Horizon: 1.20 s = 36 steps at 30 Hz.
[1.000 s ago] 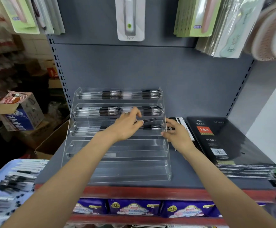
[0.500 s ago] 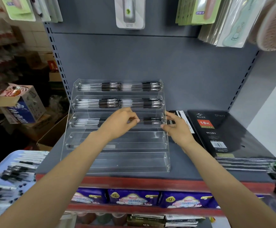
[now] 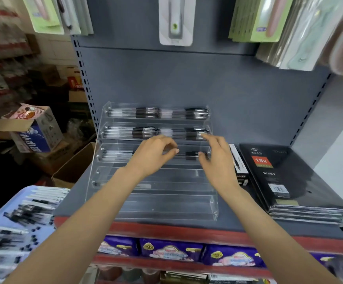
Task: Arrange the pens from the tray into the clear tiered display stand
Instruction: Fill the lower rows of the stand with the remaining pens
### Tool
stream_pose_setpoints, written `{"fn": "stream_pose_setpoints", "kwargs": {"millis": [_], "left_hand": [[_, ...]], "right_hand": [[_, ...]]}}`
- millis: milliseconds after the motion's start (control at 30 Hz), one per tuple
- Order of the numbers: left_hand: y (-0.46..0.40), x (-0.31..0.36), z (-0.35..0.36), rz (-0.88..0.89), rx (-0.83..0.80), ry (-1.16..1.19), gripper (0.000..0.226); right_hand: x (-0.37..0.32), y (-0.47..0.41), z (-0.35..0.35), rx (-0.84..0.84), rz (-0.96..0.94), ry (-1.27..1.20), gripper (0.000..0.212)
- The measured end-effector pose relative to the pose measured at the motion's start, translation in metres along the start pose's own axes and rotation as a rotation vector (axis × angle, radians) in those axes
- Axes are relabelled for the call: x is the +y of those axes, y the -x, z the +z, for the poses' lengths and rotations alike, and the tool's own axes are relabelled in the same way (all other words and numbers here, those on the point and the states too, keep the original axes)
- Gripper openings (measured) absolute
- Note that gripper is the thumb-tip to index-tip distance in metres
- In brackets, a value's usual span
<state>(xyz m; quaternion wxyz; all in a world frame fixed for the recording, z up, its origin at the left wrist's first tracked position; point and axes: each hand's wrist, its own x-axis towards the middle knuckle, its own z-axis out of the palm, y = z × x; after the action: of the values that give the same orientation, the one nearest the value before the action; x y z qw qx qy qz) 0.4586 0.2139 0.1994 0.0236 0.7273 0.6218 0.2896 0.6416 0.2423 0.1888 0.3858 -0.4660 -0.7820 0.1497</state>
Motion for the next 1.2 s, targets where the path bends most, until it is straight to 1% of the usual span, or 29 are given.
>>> {"fn": "stream_pose_setpoints", "kwargs": {"millis": [133,267,400,500,600,700,800,867,967,1067,1133,1200], "left_hand": [[0.021,-0.015,-0.026,-0.056,0.082,-0.011,0.019],[0.065,-0.051,-0.067,-0.13,0.147,-0.013,0.02],[0.132,-0.12,-0.108,-0.29,0.226,-0.053,0.017],[0.186,-0.181,-0.13,-0.423,0.224,-0.026,0.015],[0.238,-0.248,-0.143,-0.564,0.147,-0.007,0.014],[0.281,-0.311,-0.145,-0.65,0.046,0.043,0.011],[0.308,-0.356,-0.138,-0.707,-0.047,0.06,0.015],[0.319,-0.379,-0.128,-0.721,-0.122,0.07,0.017],[0.327,-0.405,-0.11,-0.709,-0.269,0.052,0.023],[0.327,-0.42,-0.095,-0.609,-0.369,-0.007,0.043],[0.326,-0.432,-0.085,-0.537,-0.445,-0.093,0.055],[0.325,-0.442,-0.078,-0.514,-0.498,-0.169,0.058]], "right_hand": [[-0.042,0.001,0.018,-0.109,-0.098,-0.044,0.036],[-0.098,0.005,0.059,-0.21,-0.173,-0.086,0.032],[-0.165,0.018,0.121,-0.318,-0.244,-0.155,0.03],[-0.214,0.037,0.181,-0.444,-0.292,-0.176,0.028],[-0.256,0.06,0.246,-0.562,-0.267,-0.201,0.025],[-0.281,0.082,0.312,-0.686,-0.199,-0.137,0.026],[-0.286,0.1,0.373,-0.82,-0.126,-0.041,0.026],[-0.277,0.109,0.405,-0.868,-0.076,0.032,0.03],[-0.258,0.118,0.44,-0.894,-0.007,0.144,0.038],[-0.242,0.12,0.459,-0.917,0.049,0.252,0.041],[-0.236,0.12,0.468,-0.892,0.044,0.311,0.04],[-0.232,0.117,0.474,-0.865,0.014,0.355,0.036]]}}
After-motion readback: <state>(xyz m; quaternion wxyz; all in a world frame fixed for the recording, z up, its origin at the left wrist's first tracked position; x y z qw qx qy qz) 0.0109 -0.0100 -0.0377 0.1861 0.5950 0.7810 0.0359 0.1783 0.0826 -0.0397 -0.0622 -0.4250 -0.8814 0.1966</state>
